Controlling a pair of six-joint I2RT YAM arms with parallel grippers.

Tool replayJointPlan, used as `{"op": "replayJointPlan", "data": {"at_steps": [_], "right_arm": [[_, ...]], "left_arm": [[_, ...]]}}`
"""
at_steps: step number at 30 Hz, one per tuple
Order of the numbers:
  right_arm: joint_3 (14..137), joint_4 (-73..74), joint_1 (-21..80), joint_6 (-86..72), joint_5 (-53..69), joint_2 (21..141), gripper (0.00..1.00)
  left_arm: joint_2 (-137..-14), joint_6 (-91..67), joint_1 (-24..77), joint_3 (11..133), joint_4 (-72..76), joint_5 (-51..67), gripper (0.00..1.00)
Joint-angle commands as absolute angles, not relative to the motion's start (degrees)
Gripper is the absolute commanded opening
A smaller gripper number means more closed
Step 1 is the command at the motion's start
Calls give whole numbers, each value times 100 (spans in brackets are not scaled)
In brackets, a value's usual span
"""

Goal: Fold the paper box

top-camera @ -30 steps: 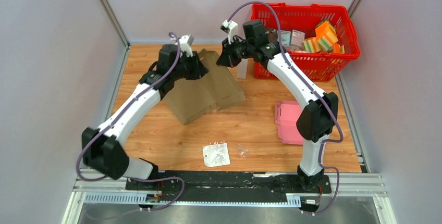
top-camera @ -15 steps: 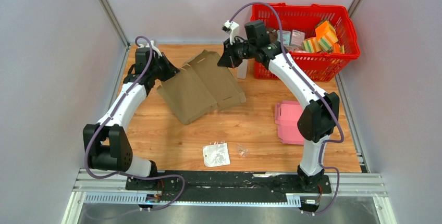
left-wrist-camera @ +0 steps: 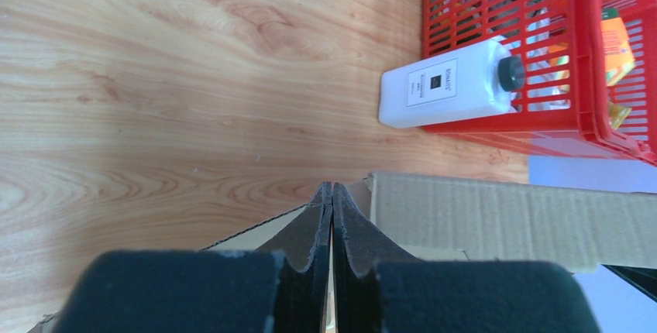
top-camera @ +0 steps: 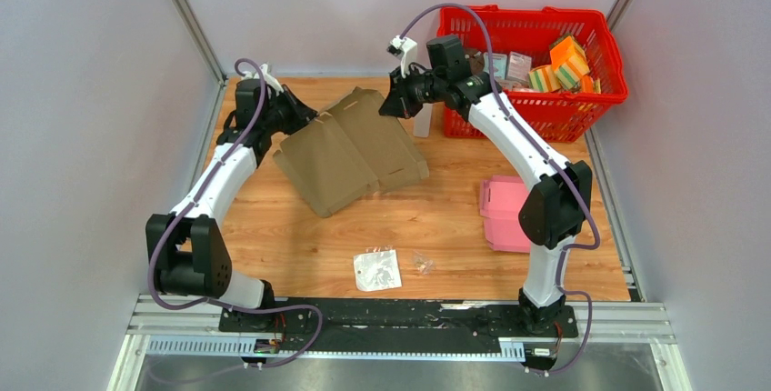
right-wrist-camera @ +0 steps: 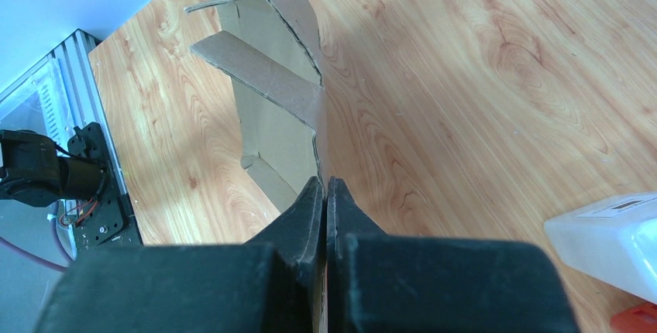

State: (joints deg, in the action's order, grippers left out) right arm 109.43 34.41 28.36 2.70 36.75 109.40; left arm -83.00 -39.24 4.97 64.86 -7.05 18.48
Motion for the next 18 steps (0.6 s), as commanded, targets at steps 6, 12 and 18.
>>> {"op": "replayJointPlan", "data": {"at_steps": [6, 12, 18], "right_arm": [[11145, 3147, 2839, 141, 3779, 10723, 0], [11153, 3067, 2909, 88, 3814, 10801, 0], [11408, 3339, 2935, 298, 3771, 10960, 0]], "left_arm": [[-8060, -4464, 940, 5995, -26, 2101, 1], [-8270, -4816, 993, 5441, 702, 2022, 2], [-7807, -4053, 967, 5686, 281, 2012, 12]]}}
